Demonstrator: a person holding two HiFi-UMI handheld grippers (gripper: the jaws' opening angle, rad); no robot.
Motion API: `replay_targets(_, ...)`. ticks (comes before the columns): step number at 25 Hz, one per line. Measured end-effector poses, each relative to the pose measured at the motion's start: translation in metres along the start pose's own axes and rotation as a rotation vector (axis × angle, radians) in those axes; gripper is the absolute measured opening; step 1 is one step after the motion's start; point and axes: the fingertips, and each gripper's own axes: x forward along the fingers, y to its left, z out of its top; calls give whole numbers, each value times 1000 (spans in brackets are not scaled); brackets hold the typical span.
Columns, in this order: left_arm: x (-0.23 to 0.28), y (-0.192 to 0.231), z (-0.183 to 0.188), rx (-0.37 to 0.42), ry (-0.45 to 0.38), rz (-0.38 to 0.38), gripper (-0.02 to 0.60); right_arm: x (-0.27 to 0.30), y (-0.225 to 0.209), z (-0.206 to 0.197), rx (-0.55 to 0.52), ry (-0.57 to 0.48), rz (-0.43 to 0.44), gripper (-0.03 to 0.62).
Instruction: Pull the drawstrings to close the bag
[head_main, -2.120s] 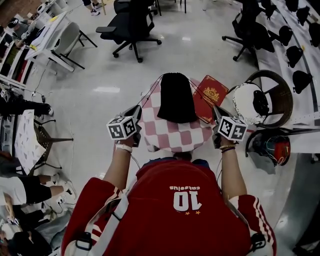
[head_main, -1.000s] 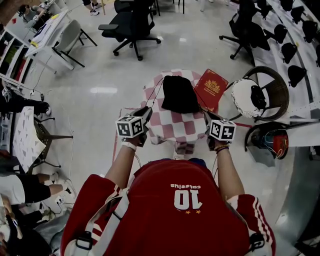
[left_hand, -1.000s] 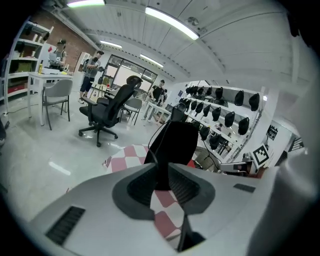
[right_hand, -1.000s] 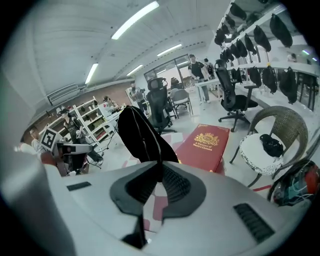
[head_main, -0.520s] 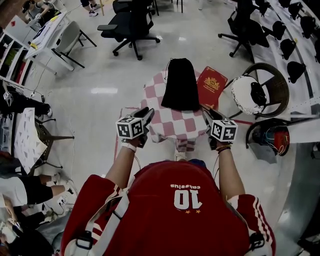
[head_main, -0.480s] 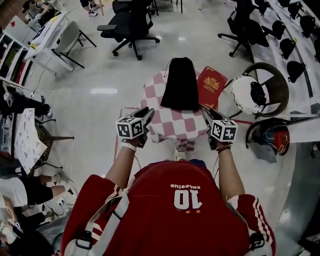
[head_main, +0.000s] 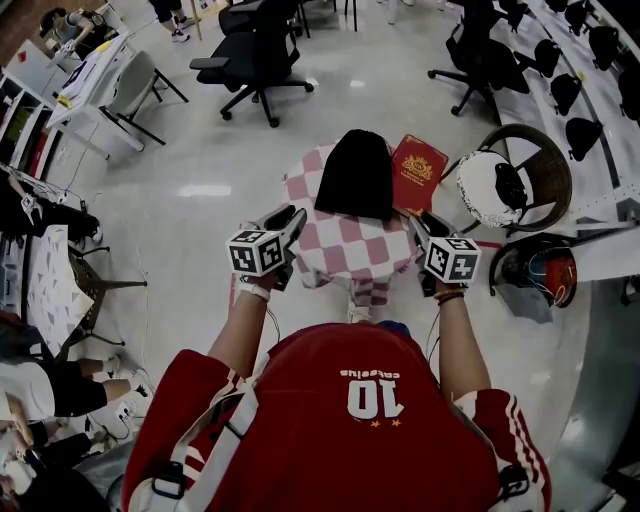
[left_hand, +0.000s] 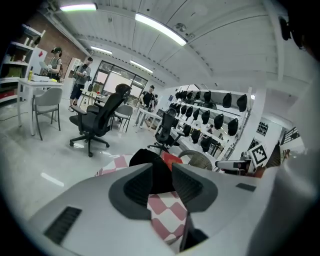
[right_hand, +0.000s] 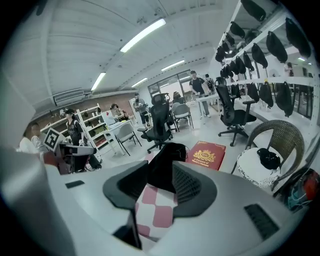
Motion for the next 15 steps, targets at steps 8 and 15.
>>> replay_targets(8, -15, -19, 36, 65, -68, -10, 114, -21, 10, 24, -34, -58, 0, 141)
replay_targets(15, -44, -55, 94, 141, -193, -37, 114, -62, 32, 72, -73, -181, 3, 140)
